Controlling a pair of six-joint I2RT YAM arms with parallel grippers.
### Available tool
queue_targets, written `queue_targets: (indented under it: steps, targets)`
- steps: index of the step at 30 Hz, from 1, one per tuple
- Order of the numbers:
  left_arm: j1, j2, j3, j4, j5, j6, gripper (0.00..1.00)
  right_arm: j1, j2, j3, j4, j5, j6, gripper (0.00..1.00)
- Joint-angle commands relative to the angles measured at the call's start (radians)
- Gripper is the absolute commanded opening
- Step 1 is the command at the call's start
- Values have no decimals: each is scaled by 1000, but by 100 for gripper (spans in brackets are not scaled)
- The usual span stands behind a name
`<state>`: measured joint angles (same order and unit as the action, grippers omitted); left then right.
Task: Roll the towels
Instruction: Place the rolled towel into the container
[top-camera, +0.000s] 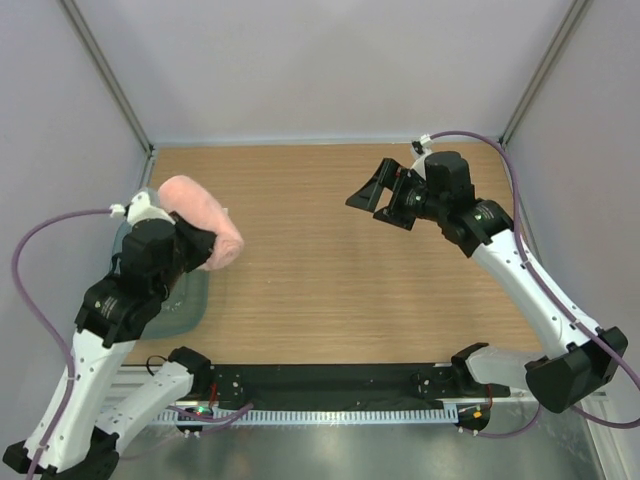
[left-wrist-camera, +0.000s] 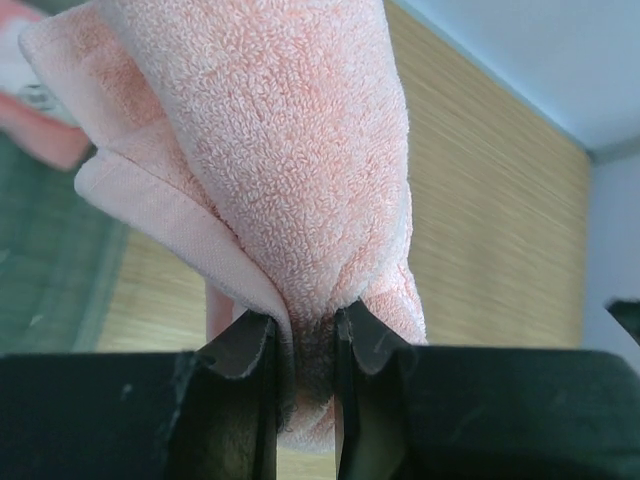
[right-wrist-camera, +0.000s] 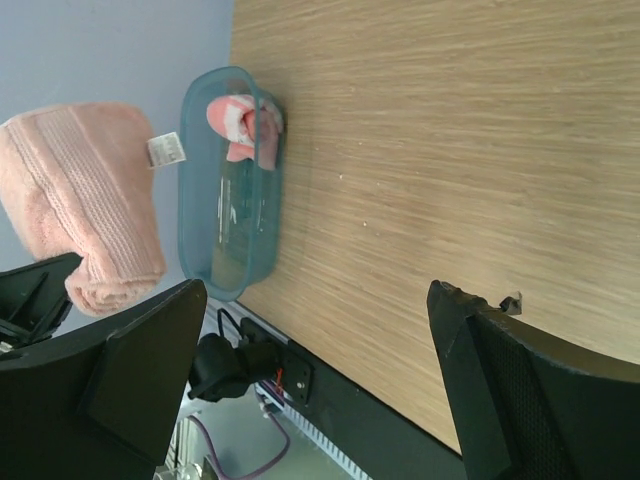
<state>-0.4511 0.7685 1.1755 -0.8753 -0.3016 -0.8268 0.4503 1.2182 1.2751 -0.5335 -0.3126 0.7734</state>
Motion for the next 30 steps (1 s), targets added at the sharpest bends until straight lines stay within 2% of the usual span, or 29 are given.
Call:
queue_targets:
  steps: [1,4,10,15,20,22,23,25,26,27,28,29,30]
  targets:
    - [2,-40,12,-190,-370,-81,0,2,-5,3,-3,-9,-23,100]
    - [3,-96,-43,-229,-508,-162,0,2,-5,3,-3,-25,-32,100]
    - [2,-193,-186,-140,-592,-182,0,2,4,-6,-3,-65,-46,100]
    - [3,-242,-272,-30,-613,-117,0,4,9,-26,3,-86,-60,100]
    - [28,-183,-323,2,-571,-130,0,2,27,-45,30,-109,-63,100]
    - [87,-161,-350,59,-493,-106,0,4,32,-48,36,-114,-65,100]
    - [159,-158,-376,87,-457,-91,0,2,37,-49,35,-117,-72,100]
    - [263,-146,-393,159,-300,-42,0,2,41,-46,29,-120,-80,100]
    - [396,-141,-399,182,-224,-28,0,2,43,-48,26,-121,-88,100]
    - [470,-126,-404,209,-88,-18,0,2,43,-46,26,-121,-91,100]
    - [547,-121,-405,222,-2,-11,0,2,43,-45,21,-121,-94,100]
    - [669,-115,-412,242,69,-3,0,2,46,-43,21,-123,-97,100]
    - [722,-109,-422,266,125,-5,0,4,47,-43,23,-123,-102,100]
